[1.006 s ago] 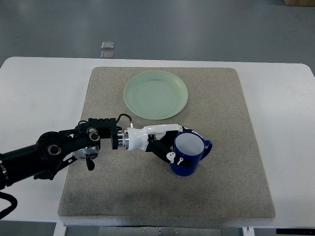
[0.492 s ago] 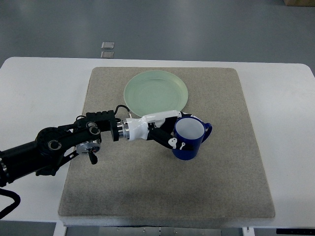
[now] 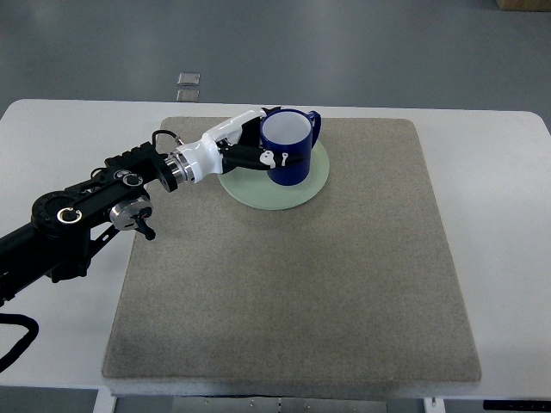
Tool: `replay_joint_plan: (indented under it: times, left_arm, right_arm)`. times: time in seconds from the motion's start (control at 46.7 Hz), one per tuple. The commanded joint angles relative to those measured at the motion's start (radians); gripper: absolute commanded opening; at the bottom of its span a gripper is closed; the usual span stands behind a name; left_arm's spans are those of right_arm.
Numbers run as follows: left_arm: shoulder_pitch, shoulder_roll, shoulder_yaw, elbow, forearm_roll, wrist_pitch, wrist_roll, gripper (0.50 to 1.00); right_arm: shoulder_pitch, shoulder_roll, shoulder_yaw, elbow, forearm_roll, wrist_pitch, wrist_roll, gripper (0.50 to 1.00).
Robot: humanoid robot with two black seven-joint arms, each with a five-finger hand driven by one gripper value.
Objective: Place cup left of plate with left hand
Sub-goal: 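Lift the blue mug over the plate and carry it beside the plate, then lower the blue mug onto the mat and open the left hand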
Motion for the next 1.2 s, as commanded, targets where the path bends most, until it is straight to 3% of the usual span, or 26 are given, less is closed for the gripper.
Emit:
replay_joint_plan:
  times: [0.0, 0.385, 0.578, 1.177]
  left_arm:
    - [0.001, 0.031, -0.042, 0.029, -0.005, 0.001, 0.000, 0.726]
    - [0.033, 0.171, -0.071, 0.124, -0.009, -0.001, -0.057, 0.737]
    - [0.094, 0.176, -0.064, 0.130, -0.008, -0.001, -0.126, 0.743]
    - [0.177, 0.162, -0.059, 0.174, 0.000, 0.016, -0.172, 0.743]
  right_arm:
    - [0.000, 0.000, 0.000, 0.000, 0.000, 0.000, 0.001, 0.932]
    - [0.000, 0.000, 0.000, 0.000, 0.000, 0.000, 0.000, 0.932]
    - [0.001, 0.000, 0.000, 0.000, 0.000, 0.000, 0.001, 0.932]
    - [0.001, 0.000, 0.000, 0.000, 0.000, 0.000, 0.000, 0.932]
